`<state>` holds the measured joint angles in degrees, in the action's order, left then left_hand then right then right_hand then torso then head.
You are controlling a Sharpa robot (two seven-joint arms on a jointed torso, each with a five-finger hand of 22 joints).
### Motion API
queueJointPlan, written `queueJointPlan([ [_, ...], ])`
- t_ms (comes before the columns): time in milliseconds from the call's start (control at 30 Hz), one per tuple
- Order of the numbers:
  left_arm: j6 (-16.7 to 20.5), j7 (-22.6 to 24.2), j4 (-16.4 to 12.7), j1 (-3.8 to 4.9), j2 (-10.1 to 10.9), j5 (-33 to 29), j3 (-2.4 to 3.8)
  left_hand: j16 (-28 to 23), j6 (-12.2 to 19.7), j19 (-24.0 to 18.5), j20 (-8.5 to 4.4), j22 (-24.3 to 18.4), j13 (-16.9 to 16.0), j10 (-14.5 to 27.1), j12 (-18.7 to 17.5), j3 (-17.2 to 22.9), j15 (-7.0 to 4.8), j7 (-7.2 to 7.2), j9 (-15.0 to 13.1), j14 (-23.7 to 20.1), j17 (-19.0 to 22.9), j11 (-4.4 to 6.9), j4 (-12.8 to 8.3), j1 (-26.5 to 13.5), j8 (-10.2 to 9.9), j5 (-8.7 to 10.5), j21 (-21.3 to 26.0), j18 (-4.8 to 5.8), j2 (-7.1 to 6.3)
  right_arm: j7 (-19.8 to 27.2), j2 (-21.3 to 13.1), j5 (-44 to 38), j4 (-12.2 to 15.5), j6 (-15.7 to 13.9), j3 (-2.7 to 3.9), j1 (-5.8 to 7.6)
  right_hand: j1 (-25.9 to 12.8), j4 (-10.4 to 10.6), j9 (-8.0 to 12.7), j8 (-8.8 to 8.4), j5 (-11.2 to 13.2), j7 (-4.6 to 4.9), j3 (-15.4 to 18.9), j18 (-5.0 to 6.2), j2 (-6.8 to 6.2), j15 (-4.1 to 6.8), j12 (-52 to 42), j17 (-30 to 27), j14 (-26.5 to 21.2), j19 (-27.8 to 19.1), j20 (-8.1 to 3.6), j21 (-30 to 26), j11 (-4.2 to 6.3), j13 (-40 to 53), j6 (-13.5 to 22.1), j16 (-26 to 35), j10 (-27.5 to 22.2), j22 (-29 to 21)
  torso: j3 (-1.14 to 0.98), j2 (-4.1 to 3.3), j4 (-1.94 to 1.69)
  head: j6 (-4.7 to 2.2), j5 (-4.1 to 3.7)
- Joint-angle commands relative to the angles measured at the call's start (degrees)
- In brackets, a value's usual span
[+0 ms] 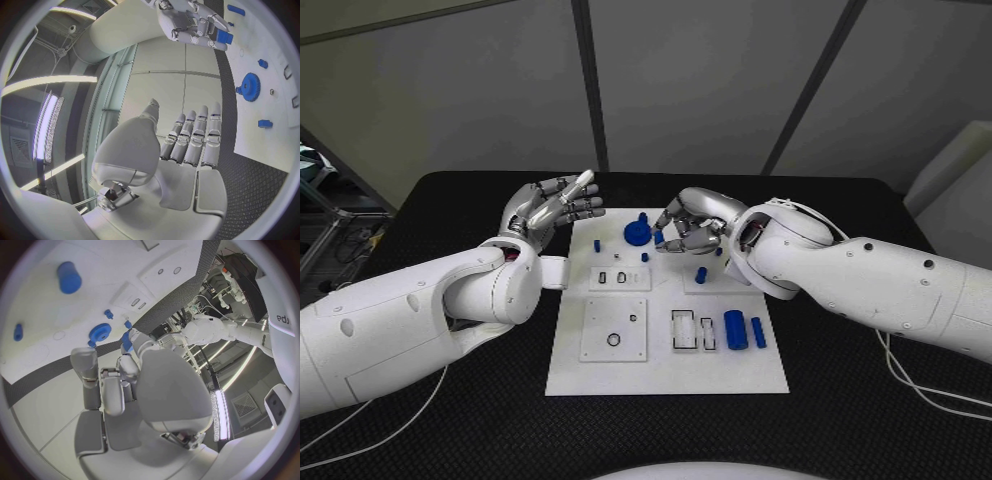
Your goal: Assemble the parts on the task board
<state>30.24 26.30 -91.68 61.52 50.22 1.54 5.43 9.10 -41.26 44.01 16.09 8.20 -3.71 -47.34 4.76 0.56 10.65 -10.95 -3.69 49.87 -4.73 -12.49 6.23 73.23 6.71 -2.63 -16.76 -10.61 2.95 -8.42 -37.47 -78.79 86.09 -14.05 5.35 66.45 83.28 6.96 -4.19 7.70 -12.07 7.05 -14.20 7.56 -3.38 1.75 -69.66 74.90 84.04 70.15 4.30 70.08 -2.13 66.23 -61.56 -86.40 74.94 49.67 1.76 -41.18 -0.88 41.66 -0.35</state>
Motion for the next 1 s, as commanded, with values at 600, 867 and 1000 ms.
queueJointPlan([
  [600,-0.71,0.13,0.16,0.13,-0.50,0.29,0.05,-0.38,-0.16,-0.30,-0.01,-0.07,0.04,-0.21,-0.22,0.00,-0.02,-3.87,0.04,-0.18,0.07,-0.34,-0.22,0.59,-0.31,-0.06,0.35,0.82,0.18,-7.45,7.21,-7.20,-2.95,2.10,-2.46,-0.77,-0.88,-0.41,-0.06,0.19,-1.44,-0.14,-1.05,-0.21,-0.08,0.31,0.25,6.91,4.32,0.33,-0.12,0.16,0.13,-0.41,-0.32,-0.22,0.01,-0.03,-0.07,-0.10,-0.27,0.79,1.04],
  [867,-0.75,0.13,0.18,0.14,-0.64,0.29,0.05,-0.43,-0.08,-0.31,-0.01,-0.07,0.04,-0.22,-0.25,0.02,-0.02,-3.86,0.05,-0.19,0.08,-0.34,-0.34,0.72,-0.34,-0.05,0.36,0.82,0.21,-8.17,7.85,-8.72,-3.27,2.69,-2.88,-1.34,-0.92,-0.46,-0.05,0.18,-1.56,-0.14,-1.11,-0.23,-0.19,0.31,0.24,6.88,4.31,0.39,-0.12,0.21,0.12,-0.39,-0.29,-0.21,0.02,0.08,-0.05,-0.05,-0.19,1.07,1.24],
  [1000,-0.74,0.12,0.19,0.14,-0.66,0.29,0.05,-0.43,-0.08,-0.31,-0.01,-0.07,0.04,-0.22,-0.25,0.02,-0.02,-3.86,0.05,-0.19,0.08,-0.34,-0.34,0.72,-0.34,-0.05,0.36,0.82,0.21,-8.27,7.93,-8.84,-3.24,2.87,-2.97,-1.62,-0.92,-0.46,-0.05,0.18,-1.56,-0.14,-1.11,-0.23,-0.19,0.31,0.24,6.88,4.31,0.39,-0.12,0.21,0.12,-0.39,-0.29,-0.21,0.02,0.08,-0.09,-0.08,-0.18,1.14,1.25],
])
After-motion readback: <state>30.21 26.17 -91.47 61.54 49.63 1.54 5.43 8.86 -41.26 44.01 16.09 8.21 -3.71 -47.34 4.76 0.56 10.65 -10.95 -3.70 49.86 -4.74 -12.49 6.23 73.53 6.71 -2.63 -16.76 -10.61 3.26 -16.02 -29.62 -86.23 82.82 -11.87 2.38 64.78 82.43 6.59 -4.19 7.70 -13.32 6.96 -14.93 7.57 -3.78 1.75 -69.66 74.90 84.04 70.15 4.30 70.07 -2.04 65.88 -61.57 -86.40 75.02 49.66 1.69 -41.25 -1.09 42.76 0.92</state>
